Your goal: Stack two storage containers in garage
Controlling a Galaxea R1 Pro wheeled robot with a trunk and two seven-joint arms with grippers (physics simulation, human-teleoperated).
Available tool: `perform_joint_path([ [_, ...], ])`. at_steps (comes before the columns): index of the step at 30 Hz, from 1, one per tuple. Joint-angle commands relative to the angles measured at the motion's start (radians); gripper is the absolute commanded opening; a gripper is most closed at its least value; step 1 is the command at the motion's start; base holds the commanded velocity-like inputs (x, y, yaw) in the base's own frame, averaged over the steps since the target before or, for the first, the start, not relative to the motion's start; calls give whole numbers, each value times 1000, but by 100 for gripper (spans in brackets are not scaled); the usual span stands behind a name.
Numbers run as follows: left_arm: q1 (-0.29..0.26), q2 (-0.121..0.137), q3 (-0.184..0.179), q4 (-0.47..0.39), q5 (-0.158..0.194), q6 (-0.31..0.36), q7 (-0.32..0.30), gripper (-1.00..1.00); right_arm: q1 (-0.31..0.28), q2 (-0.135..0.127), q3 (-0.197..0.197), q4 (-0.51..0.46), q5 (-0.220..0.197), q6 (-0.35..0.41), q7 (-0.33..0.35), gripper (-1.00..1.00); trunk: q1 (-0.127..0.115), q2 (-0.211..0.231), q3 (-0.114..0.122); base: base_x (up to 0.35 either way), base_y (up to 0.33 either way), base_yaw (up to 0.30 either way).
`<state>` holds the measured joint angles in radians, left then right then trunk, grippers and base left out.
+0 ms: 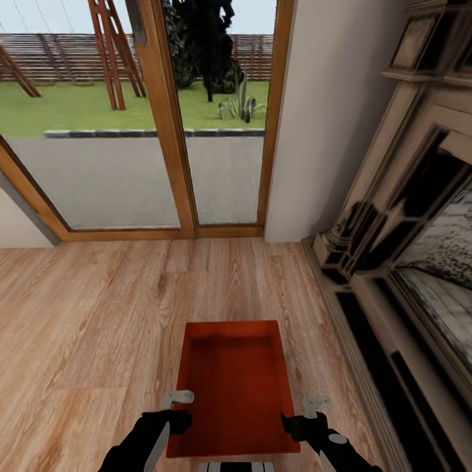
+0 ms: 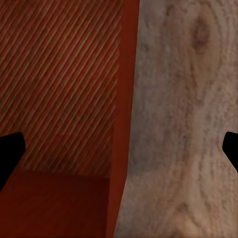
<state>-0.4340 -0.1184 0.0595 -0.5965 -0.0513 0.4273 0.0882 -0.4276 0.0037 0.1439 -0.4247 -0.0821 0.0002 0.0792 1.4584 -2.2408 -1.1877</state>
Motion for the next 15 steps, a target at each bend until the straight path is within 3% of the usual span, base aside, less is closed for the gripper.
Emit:
perform_joint_path([
  [1, 0, -1, 5, -2, -5, 5, -1, 100, 0, 0, 5, 0, -9, 0, 0, 100, 0, 0, -1, 0, 0, 0],
  [11, 0, 1, 6, -2, 1, 1, -2, 100, 0, 1, 5, 0, -8, 0, 1, 100, 0, 0, -1, -4, 0, 0],
  [15, 0, 2, 6, -2, 2, 0, -3, 100, 0, 1, 5, 0, -8, 0, 1, 100, 0, 0, -1, -158, 0, 0],
])
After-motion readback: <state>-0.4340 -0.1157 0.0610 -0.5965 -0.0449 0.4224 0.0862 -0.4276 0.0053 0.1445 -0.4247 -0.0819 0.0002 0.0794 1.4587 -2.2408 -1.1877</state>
